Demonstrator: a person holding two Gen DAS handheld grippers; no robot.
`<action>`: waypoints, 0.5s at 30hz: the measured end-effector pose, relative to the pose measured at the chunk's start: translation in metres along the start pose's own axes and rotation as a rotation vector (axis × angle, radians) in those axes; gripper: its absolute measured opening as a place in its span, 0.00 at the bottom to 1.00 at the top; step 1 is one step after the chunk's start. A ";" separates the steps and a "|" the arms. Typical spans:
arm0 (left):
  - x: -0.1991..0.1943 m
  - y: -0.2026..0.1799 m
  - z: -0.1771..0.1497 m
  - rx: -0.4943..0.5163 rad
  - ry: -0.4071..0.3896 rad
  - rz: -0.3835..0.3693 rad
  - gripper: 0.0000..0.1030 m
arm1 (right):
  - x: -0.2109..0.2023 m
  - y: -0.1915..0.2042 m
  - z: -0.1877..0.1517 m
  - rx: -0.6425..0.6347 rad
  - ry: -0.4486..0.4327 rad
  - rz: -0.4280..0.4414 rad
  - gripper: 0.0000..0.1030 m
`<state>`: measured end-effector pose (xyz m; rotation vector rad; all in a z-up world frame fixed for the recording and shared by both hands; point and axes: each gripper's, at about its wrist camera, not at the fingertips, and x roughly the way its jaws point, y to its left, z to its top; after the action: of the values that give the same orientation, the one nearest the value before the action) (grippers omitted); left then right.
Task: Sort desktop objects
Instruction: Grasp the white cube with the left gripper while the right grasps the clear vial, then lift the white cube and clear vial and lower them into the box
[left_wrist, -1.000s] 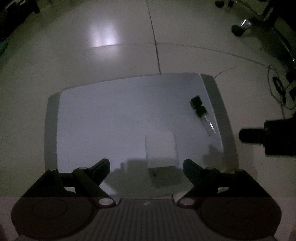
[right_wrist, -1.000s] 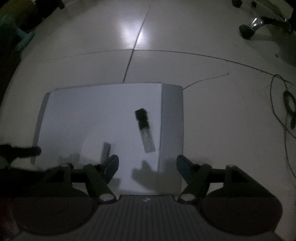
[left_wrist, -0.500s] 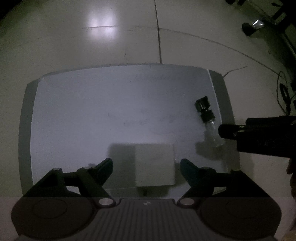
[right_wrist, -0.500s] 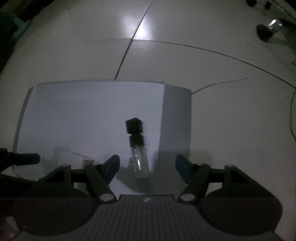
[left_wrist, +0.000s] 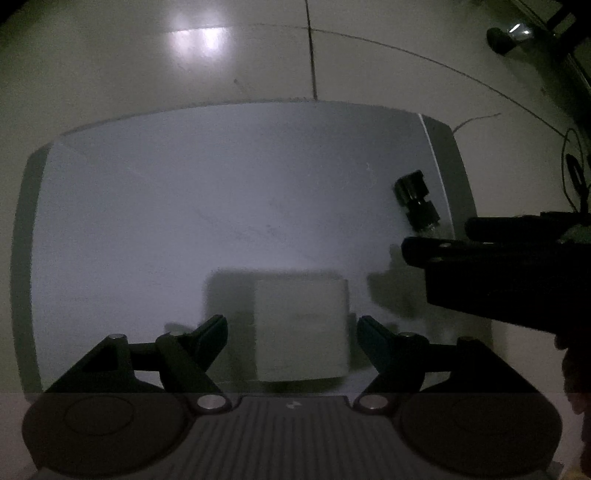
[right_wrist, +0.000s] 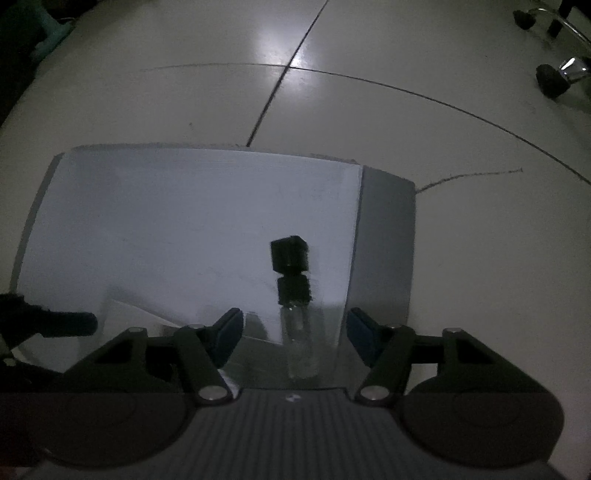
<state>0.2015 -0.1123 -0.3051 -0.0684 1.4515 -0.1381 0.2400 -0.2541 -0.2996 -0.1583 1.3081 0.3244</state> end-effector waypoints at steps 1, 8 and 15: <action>0.001 0.000 0.001 -0.004 0.002 0.002 0.73 | 0.001 0.000 -0.001 -0.001 0.005 0.001 0.52; 0.009 0.005 0.001 -0.028 0.007 0.012 0.70 | 0.001 0.000 -0.004 -0.006 -0.024 0.000 0.22; -0.004 0.002 0.000 -0.009 -0.030 -0.019 0.51 | -0.004 -0.001 -0.009 0.029 -0.027 0.001 0.21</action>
<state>0.2009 -0.1094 -0.3017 -0.0910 1.4218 -0.1452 0.2311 -0.2587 -0.2987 -0.1282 1.2854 0.3069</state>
